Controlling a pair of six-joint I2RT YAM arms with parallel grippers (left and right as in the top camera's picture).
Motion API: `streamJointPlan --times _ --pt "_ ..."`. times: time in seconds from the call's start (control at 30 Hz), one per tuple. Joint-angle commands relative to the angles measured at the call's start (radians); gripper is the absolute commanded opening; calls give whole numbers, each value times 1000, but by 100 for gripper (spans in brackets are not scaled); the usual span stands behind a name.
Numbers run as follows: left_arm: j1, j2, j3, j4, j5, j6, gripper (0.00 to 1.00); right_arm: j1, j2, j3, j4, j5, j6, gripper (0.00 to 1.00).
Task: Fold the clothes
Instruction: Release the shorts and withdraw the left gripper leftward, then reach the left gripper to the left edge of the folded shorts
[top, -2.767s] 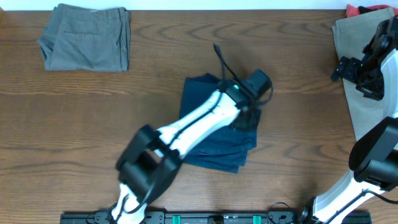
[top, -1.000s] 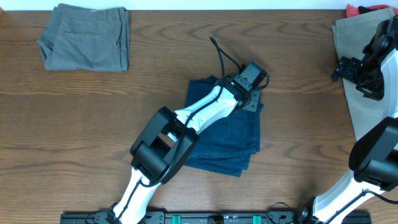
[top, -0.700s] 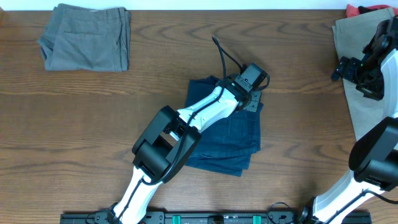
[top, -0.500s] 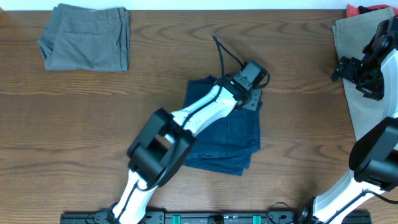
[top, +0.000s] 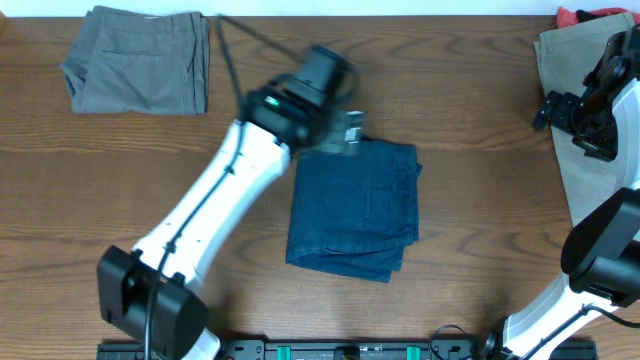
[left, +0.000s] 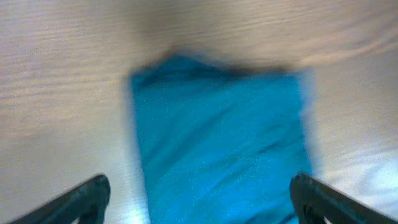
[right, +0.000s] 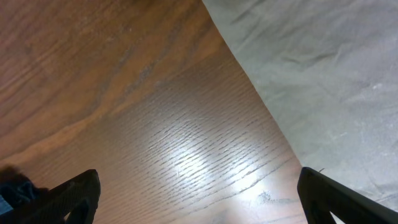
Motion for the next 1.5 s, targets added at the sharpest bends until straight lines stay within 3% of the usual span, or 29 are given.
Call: streamJointPlan --times 0.0,0.13,0.3,0.4,0.6,0.9,1.47 --pt "105 21 -15 -86 -11 13 99 -6 -9 11 -1 6 11 99" --pt "233 25 -71 -151 48 87 98 -5 -9 11 -1 6 11 99" --pt "365 26 -191 -105 328 235 98 -5 -9 11 -1 6 11 99" --pt "406 27 -279 -53 451 289 98 -6 -9 11 -1 6 11 99" --pt "403 40 -446 64 548 304 98 -5 -9 11 -1 6 11 99" --pt "377 58 -599 226 605 304 98 -5 -9 11 -1 6 11 99" --pt "270 61 -615 326 632 246 98 -5 -9 11 -1 6 11 99"
